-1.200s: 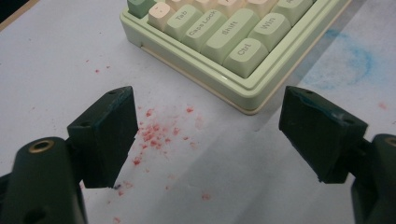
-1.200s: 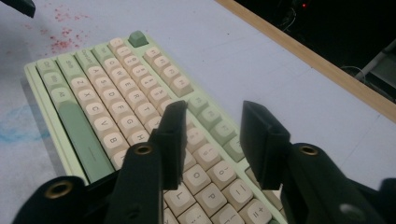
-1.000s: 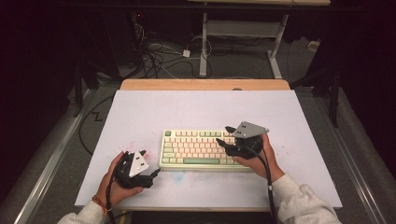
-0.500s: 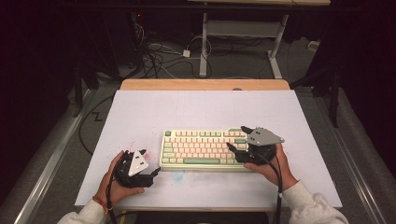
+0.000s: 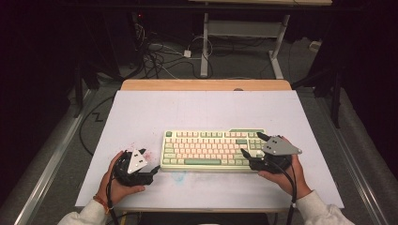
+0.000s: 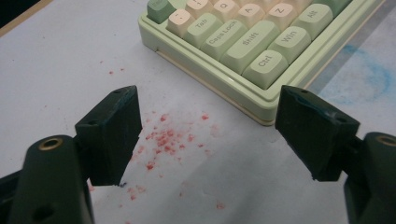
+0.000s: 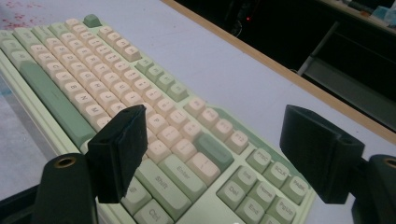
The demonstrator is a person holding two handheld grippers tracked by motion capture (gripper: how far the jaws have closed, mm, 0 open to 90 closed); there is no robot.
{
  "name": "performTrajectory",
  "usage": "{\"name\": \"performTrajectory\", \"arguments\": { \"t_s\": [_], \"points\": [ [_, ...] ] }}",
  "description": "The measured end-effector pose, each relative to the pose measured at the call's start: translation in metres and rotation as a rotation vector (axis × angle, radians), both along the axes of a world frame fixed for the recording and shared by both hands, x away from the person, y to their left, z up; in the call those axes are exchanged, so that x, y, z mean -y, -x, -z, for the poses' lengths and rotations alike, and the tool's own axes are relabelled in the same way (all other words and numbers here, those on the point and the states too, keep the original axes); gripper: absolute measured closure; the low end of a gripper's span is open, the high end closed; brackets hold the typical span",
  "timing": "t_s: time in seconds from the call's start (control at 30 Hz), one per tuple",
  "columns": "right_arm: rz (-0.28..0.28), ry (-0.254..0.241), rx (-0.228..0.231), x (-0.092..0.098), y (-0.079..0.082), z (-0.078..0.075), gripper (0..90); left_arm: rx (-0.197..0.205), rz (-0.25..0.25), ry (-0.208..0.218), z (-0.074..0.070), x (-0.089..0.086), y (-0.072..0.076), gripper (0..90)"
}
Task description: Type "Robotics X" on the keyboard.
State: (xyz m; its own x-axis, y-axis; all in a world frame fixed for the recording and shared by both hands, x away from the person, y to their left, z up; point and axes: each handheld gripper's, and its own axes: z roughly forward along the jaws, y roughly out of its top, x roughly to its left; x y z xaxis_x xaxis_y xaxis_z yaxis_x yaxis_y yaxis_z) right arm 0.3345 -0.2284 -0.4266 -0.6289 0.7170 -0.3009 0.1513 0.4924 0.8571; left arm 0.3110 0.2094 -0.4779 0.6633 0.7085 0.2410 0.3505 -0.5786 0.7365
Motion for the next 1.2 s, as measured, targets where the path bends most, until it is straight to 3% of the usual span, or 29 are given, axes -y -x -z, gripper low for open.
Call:
{"name": "performTrajectory", "arguments": {
  "t_s": [0.17, 0.27, 0.57, 0.77, 0.93, 1.2],
  "points": [
    [0.016, 0.012, -0.004, 0.009, 0.008, 0.008, 22.8, -0.022, -0.017, 0.034, 0.0, -0.004, 0.001, 24.9],
    [0.031, 0.009, -0.006, 0.015, 0.013, 0.012, 22.8, -0.01, -0.013, 0.032, -0.001, -0.004, 0.0, 27.7],
    [0.044, 0.032, -0.024, 0.023, 0.019, 0.025, 22.1, -0.039, 0.006, 0.033, -0.003, -0.005, 0.001, 44.5],
    [0.037, 0.049, -0.032, 0.024, 0.023, 0.03, 22.1, -0.064, 0.042, 0.039, -0.008, -0.007, 0.002, 67.3],
    [0.032, 0.059, -0.033, 0.022, 0.024, 0.031, 22.2, -0.077, 0.065, 0.019, -0.012, -0.006, 0.003, 84.7],
    [0.022, 0.081, -0.032, 0.018, 0.024, 0.032, 22.2, -0.085, 0.086, 0.023, -0.02, -0.001, -0.001, 87.5]
  ]
}}
